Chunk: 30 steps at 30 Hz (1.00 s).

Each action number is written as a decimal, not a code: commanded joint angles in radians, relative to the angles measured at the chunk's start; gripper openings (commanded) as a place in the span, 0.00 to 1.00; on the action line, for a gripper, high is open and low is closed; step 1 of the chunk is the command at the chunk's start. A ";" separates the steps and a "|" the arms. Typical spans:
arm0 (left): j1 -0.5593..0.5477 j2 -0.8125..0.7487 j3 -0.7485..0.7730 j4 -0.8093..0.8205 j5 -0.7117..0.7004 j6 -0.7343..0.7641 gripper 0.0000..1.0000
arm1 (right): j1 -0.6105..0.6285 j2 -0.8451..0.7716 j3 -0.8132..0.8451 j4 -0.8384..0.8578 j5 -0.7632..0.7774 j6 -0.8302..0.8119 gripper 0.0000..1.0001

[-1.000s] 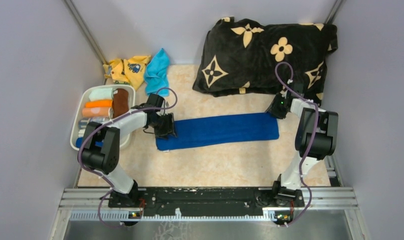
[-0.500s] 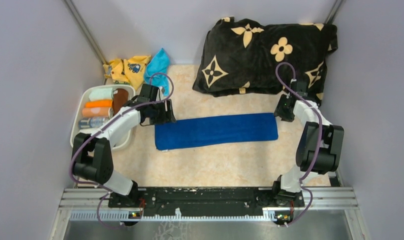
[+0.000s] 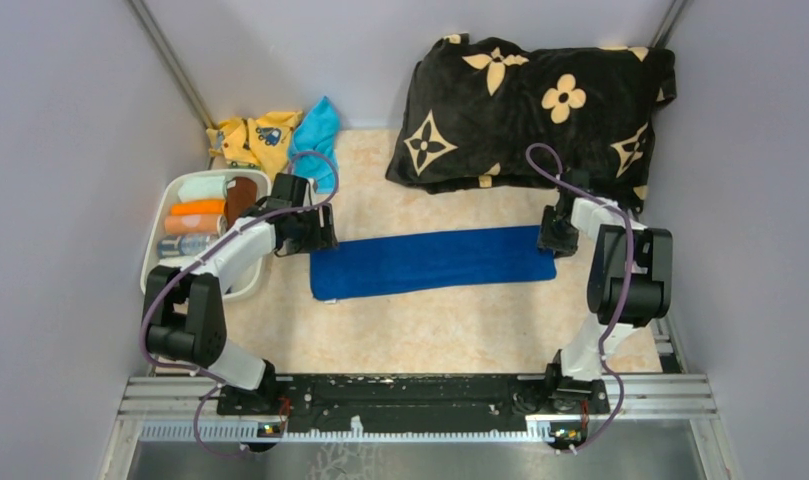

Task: Roll the towels
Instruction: Fold the towel at the center of the board.

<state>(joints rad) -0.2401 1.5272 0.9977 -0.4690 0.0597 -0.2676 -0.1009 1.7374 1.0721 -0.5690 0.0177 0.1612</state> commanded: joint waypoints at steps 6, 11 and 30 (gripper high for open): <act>0.009 -0.014 -0.033 0.052 0.003 0.013 0.75 | 0.021 0.088 0.005 -0.043 0.075 -0.010 0.41; 0.010 -0.017 -0.039 0.058 0.004 0.010 0.75 | 0.022 0.134 -0.008 -0.054 0.117 -0.002 0.28; 0.012 0.025 -0.013 0.065 0.250 -0.049 0.75 | -0.100 0.102 0.334 -0.185 0.605 0.003 0.00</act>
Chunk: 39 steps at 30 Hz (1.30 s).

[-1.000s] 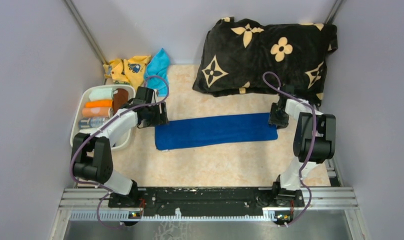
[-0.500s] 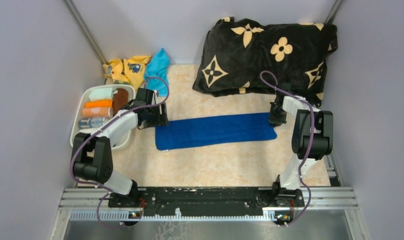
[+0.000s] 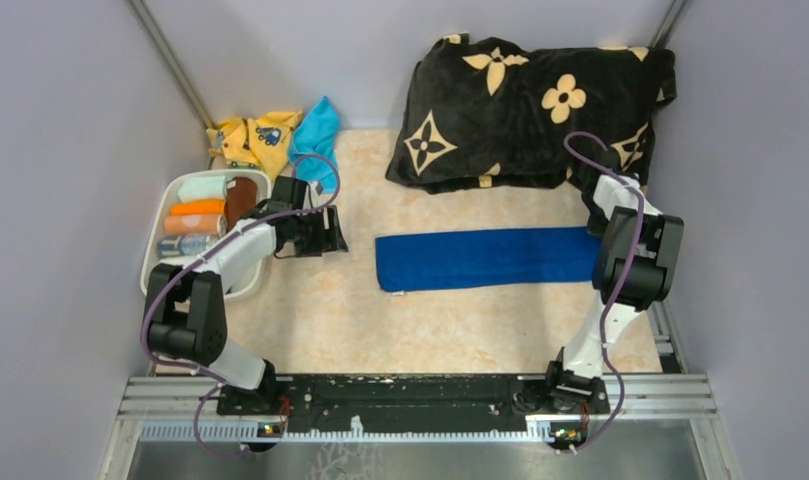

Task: Roll the towels
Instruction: Fold the towel at the center of the board.

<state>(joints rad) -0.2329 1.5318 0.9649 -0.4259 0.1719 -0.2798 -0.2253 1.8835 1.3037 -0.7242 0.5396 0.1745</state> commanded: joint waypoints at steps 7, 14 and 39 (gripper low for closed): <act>-0.007 0.065 0.021 0.080 0.273 -0.119 0.74 | 0.187 -0.151 0.067 -0.117 -0.333 0.020 0.00; -0.016 0.139 0.012 0.127 0.305 -0.192 0.71 | 0.402 -0.222 0.049 -0.139 -0.565 0.114 0.00; -0.091 0.314 0.063 0.198 0.368 -0.261 0.42 | 0.864 -0.027 0.238 -0.024 -0.735 0.434 0.00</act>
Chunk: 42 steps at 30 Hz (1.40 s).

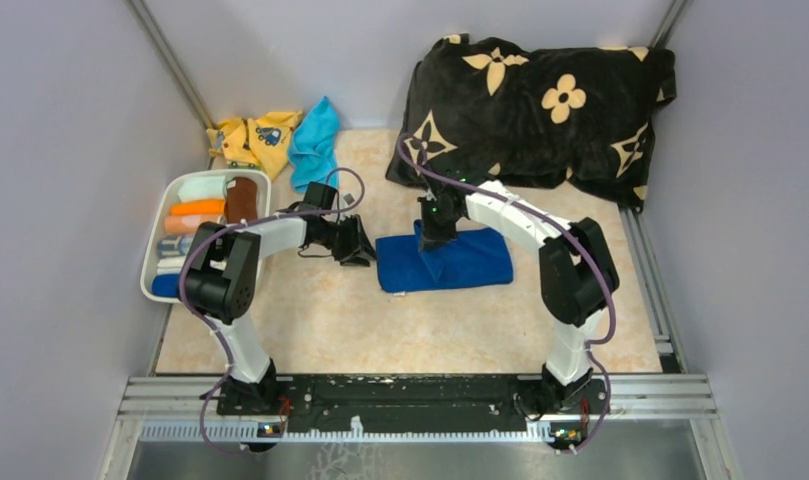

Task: Roll the towels
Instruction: Fold the towel at the center of the board.

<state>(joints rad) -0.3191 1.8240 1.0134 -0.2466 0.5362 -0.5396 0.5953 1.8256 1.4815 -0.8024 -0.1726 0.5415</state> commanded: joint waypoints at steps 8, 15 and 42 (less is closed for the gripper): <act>-0.015 0.051 0.004 0.020 -0.005 -0.001 0.27 | 0.117 0.089 0.093 0.131 -0.007 0.145 0.00; -0.021 0.046 0.001 0.017 -0.018 0.003 0.24 | 0.130 0.145 0.094 0.199 -0.011 0.197 0.00; -0.034 0.041 0.005 -0.013 -0.073 0.011 0.18 | 0.132 0.248 0.091 0.328 -0.140 0.275 0.14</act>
<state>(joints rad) -0.3435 1.8553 1.0134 -0.2310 0.5243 -0.5476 0.7177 2.0659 1.5284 -0.5152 -0.2596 0.8227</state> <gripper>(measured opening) 0.167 0.100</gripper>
